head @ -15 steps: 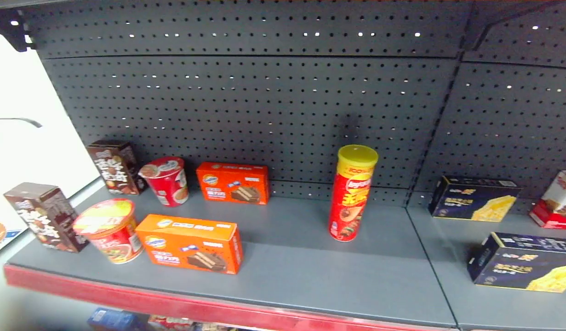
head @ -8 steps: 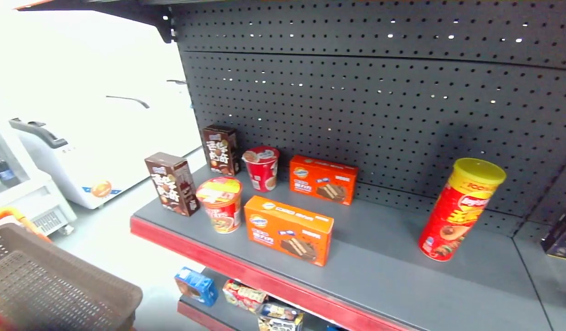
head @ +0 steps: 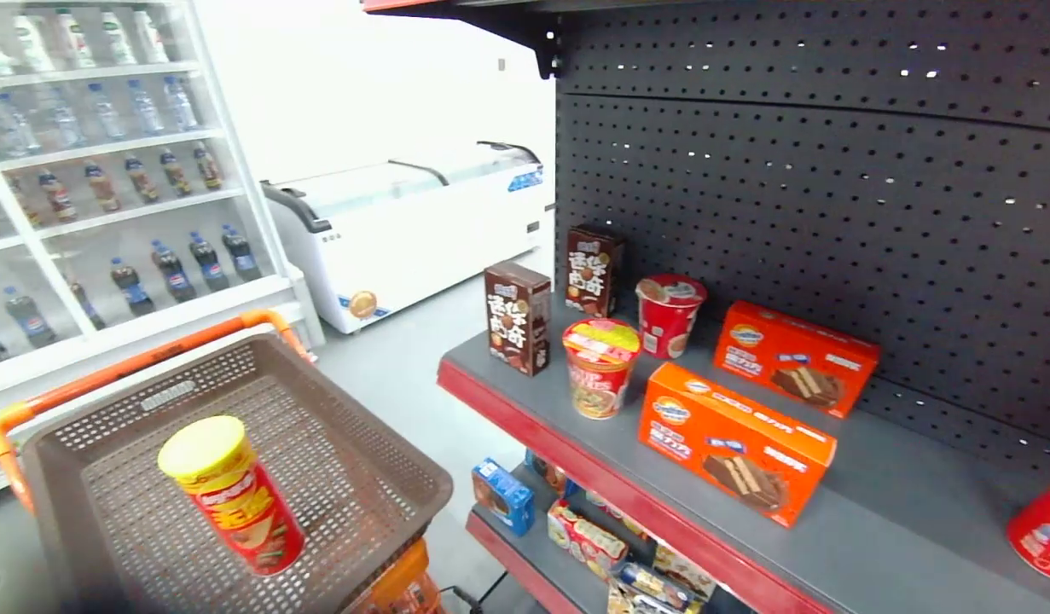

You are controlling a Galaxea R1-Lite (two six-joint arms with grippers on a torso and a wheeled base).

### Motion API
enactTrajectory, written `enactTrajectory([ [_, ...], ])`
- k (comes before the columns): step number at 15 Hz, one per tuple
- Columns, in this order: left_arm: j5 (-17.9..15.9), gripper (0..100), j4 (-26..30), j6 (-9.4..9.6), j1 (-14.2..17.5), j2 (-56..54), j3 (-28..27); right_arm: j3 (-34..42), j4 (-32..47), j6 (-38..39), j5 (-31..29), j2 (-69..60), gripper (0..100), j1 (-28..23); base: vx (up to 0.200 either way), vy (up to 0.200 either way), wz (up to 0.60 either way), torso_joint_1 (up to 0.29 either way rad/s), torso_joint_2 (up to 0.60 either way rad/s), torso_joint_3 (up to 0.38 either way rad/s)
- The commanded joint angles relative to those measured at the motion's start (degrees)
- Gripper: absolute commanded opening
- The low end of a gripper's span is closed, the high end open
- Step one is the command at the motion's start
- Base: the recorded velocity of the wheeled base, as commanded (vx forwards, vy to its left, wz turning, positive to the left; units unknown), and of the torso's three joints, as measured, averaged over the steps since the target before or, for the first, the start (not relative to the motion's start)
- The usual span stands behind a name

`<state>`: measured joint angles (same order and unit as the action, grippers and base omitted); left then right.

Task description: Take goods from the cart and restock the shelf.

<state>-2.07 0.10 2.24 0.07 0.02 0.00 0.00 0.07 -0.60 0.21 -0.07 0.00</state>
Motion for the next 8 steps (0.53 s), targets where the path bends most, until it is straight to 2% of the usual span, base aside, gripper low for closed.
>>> enactTrajectory([
  [1, 0.1, 100, 0.0, -0.05, 0.1, 0.0, 0.0, 0.0, -0.1, 0.0, 0.1, 0.1, 100, 0.0, 0.0, 0.0, 0.6, 0.007, 0.0, 0.002],
  [4, 1.0, 100, -0.1, 0.13, 0.2, 0.0, 0.0, 0.0, 0.0, 0.2, 0.0, 0.1, 100, 0.0, 0.0, 0.0, 0.0, 0.0, 0.0, 0.0],
  [5, 1.8, 100, 0.2, 1.01, 0.1, 0.0, -3.4, 0.0, 0.0, 0.2, 0.0, 0.1, 100, 0.0, 0.0, 0.0, 0.0, 0.0, 0.0, 0.0],
  [7, 1.5, 100, 8.5, 2.24, -1.0, 8.6, -18.8, 0.0, 0.0, 0.2, 0.0, 0.1, 100, 0.0, 0.0, 0.0, 0.0, 0.0, 0.0, 0.0],
  [8, 1.4, 100, 12.2, 2.68, -2.6, 13.4, -25.7, 0.0, 0.0, 0.2, 0.0, 0.1, 100, 0.0, 0.0, 0.0, 0.0, 0.0, 0.0, 0.0],
])
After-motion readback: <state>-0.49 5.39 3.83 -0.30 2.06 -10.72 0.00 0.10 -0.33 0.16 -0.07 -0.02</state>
